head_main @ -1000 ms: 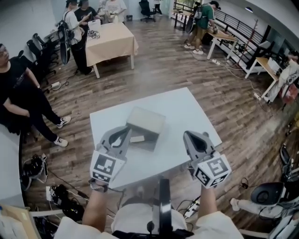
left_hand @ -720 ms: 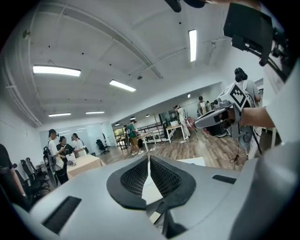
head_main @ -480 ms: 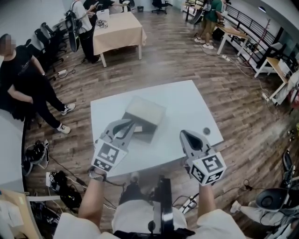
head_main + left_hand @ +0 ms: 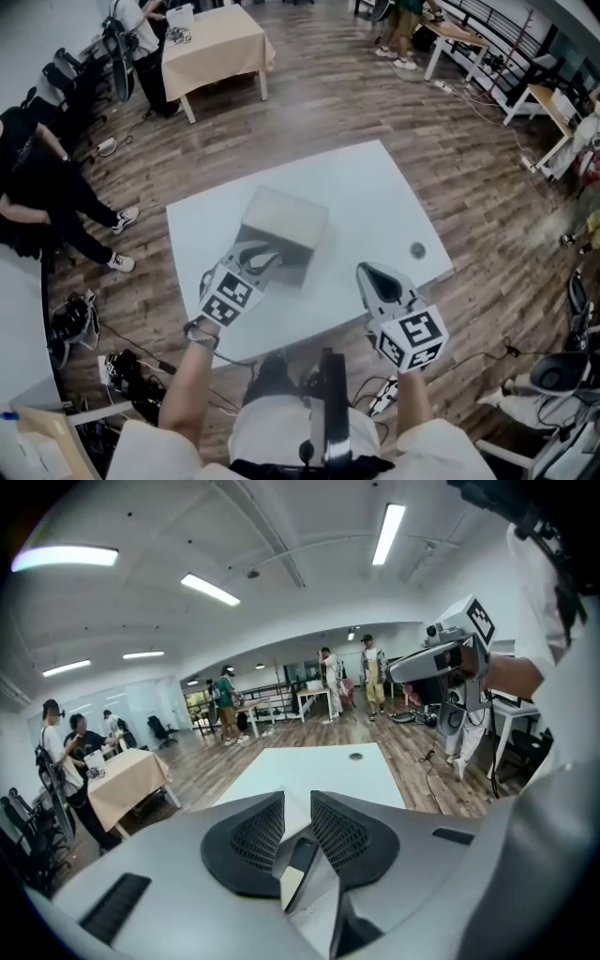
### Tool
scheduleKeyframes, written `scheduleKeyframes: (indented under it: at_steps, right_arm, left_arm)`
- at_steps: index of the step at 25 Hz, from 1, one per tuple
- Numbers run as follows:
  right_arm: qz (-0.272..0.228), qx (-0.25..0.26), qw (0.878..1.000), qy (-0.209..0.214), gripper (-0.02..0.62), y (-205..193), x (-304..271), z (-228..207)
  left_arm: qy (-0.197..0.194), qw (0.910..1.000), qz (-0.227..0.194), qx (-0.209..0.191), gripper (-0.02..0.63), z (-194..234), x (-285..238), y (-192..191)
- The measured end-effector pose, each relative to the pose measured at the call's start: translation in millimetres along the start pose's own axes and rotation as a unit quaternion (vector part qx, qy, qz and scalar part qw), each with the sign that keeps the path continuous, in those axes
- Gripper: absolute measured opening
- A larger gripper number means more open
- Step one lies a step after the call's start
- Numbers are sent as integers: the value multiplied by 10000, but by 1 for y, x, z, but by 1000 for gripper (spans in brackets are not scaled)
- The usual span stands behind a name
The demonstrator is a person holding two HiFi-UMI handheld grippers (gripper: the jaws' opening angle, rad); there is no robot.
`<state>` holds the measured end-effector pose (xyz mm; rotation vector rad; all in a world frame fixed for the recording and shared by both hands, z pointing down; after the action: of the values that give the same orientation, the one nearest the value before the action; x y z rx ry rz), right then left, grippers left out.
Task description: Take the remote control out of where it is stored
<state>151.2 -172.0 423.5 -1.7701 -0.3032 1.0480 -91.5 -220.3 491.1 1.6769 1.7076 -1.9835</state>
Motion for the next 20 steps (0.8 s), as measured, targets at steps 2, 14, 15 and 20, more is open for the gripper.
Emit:
scheduleKeyframes:
  at_steps: [2,14,15,20]
  right_arm:
    - [69,-76,9999,-53,0,1,-12,-1]
    - [404,-379,9977,-398,0,-5,-63,-8]
    - [428,-400,9974,-423,0,-6,-65,-9]
    - [623,-552,9950,-548,0,-15,-74,-14]
  left_arm:
    - [-231,9995,204,-5,76,9,-18,-8]
    - [-1502,9748,1619,-319,127,23,-118,-69]
    - [-1544,9728,1693,-337,128,23,-124,-73]
    - [-1744,9625,2038,-411,148,24,-154,-85]
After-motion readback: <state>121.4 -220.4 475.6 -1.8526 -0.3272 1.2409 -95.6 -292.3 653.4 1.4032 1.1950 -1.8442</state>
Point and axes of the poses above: the fingertips, and each gripper's own axes: x backward along the fingers, z to its left, y out of its top, the point moved 7 cm from there along x, backward along the fingers, and after that the axes turned 13 degrees about z, right-handed, at the moved point
